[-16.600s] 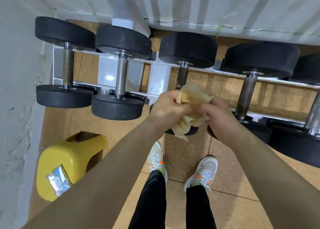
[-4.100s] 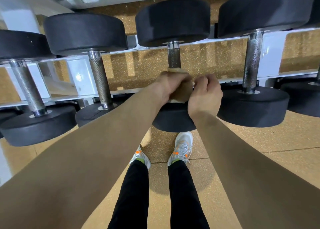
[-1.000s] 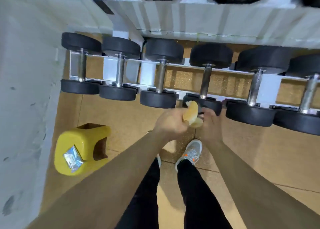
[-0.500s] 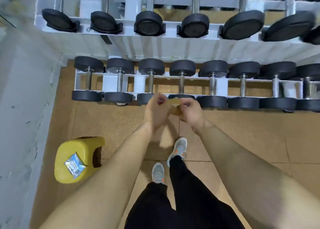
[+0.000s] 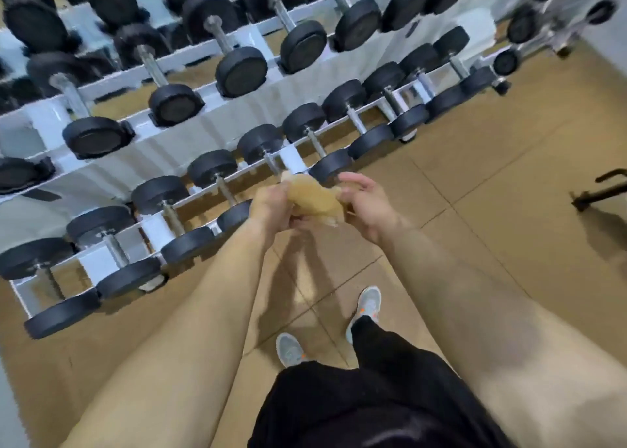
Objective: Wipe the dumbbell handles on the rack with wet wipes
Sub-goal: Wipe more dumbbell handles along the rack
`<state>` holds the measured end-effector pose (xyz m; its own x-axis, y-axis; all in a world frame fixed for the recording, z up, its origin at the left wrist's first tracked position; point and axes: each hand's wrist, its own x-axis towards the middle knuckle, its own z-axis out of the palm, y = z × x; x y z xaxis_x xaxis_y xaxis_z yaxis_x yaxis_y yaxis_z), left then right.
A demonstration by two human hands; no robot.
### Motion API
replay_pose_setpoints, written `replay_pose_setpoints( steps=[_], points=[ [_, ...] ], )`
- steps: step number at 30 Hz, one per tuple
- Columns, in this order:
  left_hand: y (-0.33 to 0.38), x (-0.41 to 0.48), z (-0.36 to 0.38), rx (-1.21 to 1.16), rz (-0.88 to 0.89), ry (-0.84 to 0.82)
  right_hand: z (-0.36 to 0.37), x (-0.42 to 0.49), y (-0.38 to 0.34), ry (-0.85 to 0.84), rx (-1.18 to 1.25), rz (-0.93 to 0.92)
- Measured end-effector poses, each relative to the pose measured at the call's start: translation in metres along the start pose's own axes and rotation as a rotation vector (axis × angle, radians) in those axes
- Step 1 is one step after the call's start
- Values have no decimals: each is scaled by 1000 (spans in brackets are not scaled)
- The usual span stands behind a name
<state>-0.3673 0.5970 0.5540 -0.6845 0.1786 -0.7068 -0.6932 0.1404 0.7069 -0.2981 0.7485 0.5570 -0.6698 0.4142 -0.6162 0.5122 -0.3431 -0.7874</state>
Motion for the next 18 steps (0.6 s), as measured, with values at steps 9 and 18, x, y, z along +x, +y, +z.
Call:
replay_pose_setpoints(
  steps=[9,18],
  points=[
    [36,30,218,331,95,-241,-177,52,-58,124,522,29],
    [84,56,430,477,35,-470,-331,135,-151,-18,445,-10]
  ],
)
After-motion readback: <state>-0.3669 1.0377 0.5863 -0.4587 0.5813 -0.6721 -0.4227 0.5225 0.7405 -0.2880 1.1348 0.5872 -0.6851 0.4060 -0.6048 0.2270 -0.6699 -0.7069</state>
